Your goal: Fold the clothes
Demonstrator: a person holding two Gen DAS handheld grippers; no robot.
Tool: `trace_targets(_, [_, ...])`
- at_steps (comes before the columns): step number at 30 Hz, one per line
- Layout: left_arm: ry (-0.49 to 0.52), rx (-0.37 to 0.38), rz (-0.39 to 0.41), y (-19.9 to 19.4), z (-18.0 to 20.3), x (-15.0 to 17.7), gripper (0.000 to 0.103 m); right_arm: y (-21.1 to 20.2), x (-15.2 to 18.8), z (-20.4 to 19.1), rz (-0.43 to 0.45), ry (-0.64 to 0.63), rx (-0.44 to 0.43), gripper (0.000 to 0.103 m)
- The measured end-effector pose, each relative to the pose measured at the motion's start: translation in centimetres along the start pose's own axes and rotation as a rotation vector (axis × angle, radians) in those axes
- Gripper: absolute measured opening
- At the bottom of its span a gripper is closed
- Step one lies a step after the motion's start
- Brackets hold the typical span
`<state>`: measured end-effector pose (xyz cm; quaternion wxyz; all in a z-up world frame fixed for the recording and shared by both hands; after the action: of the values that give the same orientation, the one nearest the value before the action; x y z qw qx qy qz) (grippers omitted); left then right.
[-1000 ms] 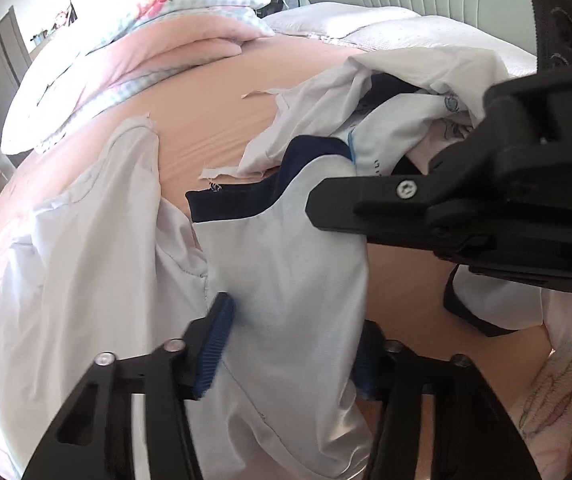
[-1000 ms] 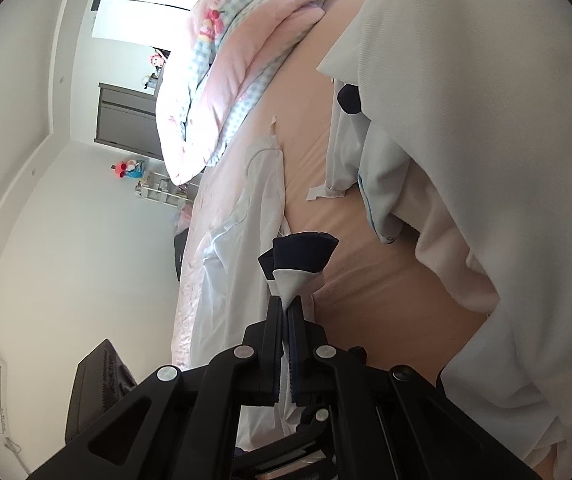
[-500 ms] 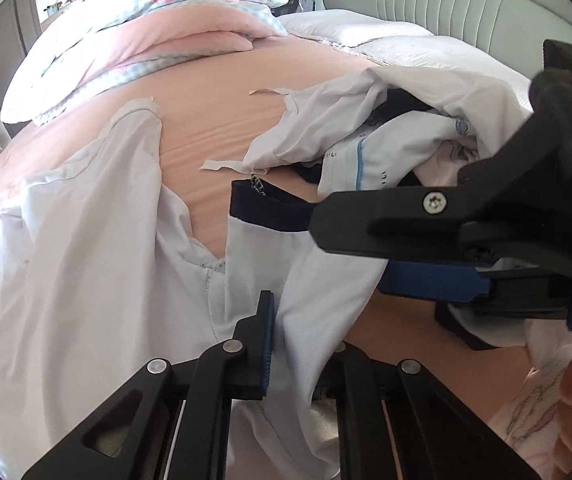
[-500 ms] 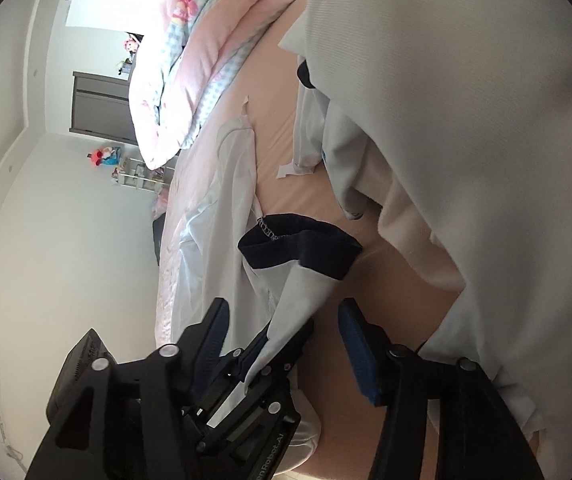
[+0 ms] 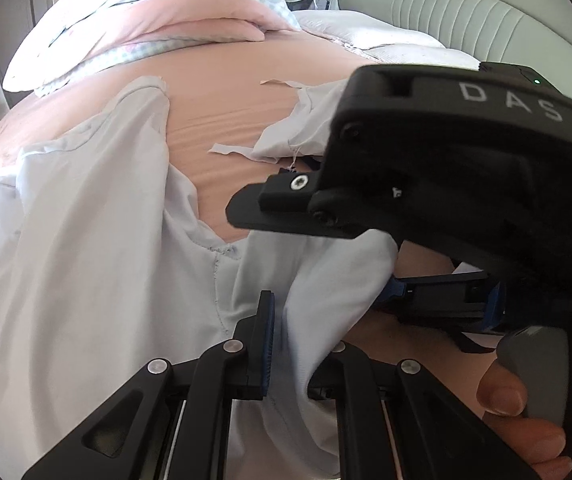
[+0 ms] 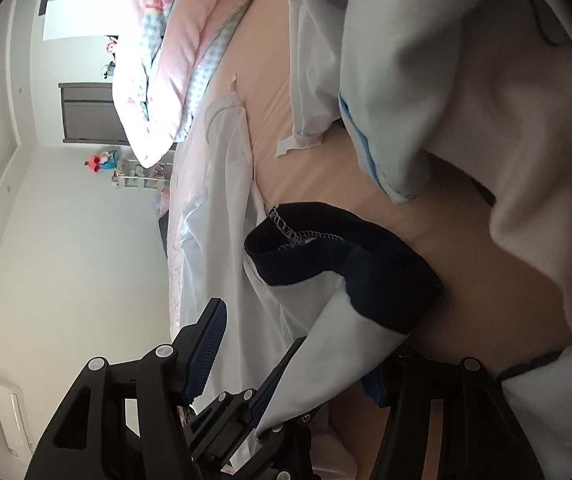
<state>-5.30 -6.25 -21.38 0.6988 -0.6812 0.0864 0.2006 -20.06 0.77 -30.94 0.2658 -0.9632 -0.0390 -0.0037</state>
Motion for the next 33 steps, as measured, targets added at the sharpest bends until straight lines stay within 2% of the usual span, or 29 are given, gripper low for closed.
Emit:
trace_targets(1, [-0.004,-0.001,-0.003,-0.1,-0.2,0.1,0.008,0.2,0.0,-0.1,-0.004,-0.009,0.016,0.038])
trace_targets(2, [-0.004,-0.008,-0.001,-0.2,-0.3,0.2,0.008,0.5,0.0,0.0,-0.017,-0.013,0.048,0.026])
trace_targets(3, [0.001,-0.015,-0.002,-0.4,-0.3,0.4,0.008,0.7,0.0,0.2,-0.020,-0.011,0.080,0.006])
trace_targets(5, [0.009,-0.034,-0.003,-0.6,-0.3,0.6,0.008,1.1,0.2,0.3,-0.023,-0.015,0.124,0.005])
trace_targets(10, [-0.007,-0.031,-0.039,-1.2,-0.5,0.9,0.009,0.3,0.6,-0.2,0.033,-0.045,0.138,0.003])
trace_targets(13, [0.000,-0.035,-0.058,-1.7,-0.6,1.0,0.014,-0.5,0.7,-0.8,0.075,-0.071,0.133,0.003])
trace_targets(16, [0.040,-0.052,-0.041,-2.6,-0.2,1.5,0.034,-1.4,1.1,-1.4,0.114,-0.108,0.147,0.003])
trace_targets(18, [0.061,-0.095,-0.021,-3.3,-0.1,1.8,0.053,-1.8,1.4,-1.6,0.131,-0.125,0.162,0.003])
trace_targets(20, [0.079,-0.143,0.002,-3.4,2.2,1.8,0.071,-2.5,1.6,-1.7,0.149,-0.135,0.163,0.003])
trace_targets(21, [0.088,-0.154,0.005,-3.4,2.3,1.9,0.074,-2.9,1.7,-1.7,0.158,-0.135,0.155,0.003])
trace_targets(24, [0.112,-0.184,0.013,-3.0,2.3,1.2,0.075,-4.0,1.7,-1.5,0.182,-0.129,0.138,0.003])
trace_targets(26, [0.115,-0.190,0.005,-0.3,0.4,-2.0,0.075,-4.8,1.8,-1.3,0.191,-0.124,0.133,0.002])
trace_targets(28, [0.126,-0.207,0.000,1.0,-0.1,-3.2,0.075,-5.3,1.9,-1.1,0.192,-0.121,0.128,0.002])
trace_targets(31, [0.170,-0.247,0.006,-0.4,3.8,-0.2,0.075,-5.5,1.9,-0.9,0.177,-0.123,0.127,0.002])
trace_targets(33, [0.178,-0.262,0.019,-0.6,4.2,0.1,0.075,-6.0,2.2,-0.8,0.175,-0.129,0.127,0.002])
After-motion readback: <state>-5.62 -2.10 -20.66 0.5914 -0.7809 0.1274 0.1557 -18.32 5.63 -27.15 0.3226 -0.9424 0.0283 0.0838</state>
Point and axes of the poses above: each gripper's, at about its wrist camera, not at the fingertips, and y roughly the way its jaws point, z to its right, x to its underside, the point moved 2 cm from there along y, roughly the way its jaws point, and after that the axes turned 10 degrees about -z, right-handed, at the moved point
